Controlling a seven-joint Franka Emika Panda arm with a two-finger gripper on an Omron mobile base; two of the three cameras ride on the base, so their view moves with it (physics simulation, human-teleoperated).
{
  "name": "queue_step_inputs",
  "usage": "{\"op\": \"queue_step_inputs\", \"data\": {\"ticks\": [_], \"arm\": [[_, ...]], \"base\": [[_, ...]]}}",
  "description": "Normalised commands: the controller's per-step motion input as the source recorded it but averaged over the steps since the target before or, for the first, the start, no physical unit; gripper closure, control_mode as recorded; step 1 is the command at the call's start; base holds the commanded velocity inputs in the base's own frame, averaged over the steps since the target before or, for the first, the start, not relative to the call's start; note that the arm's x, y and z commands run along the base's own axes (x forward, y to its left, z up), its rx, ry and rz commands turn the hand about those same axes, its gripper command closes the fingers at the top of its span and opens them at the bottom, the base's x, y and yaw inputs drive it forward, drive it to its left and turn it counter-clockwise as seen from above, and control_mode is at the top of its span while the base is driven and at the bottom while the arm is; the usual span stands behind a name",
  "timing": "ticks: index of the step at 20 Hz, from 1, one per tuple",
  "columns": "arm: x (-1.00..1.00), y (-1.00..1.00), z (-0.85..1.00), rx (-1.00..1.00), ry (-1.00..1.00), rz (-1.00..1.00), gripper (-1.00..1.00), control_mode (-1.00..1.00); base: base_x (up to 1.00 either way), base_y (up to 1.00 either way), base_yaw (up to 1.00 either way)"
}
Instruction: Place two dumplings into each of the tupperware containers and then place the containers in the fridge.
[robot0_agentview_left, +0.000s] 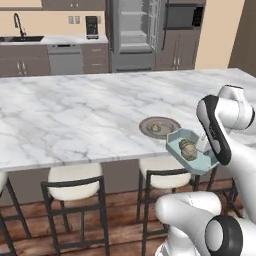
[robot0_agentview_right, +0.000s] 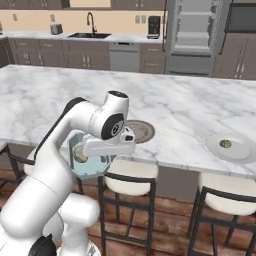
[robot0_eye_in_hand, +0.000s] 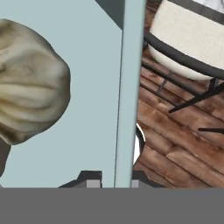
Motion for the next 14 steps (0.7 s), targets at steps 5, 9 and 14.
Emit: {"op": "queue_step_inputs", "data": {"ticks": [5,9,14], "arm": [[0.0,0.0,0.0,0.0,0.0,0.0,1.0,1.0],[0.0,0.0,0.0,0.0,0.0,0.0,1.0,1.0],[0.0,0.0,0.0,0.0,0.0,0.0,1.0,1.0]], "base": [[-0.18,-1.0,0.0],[0.0,-1.0,0.0],[0.0,-1.0,0.0]]}}
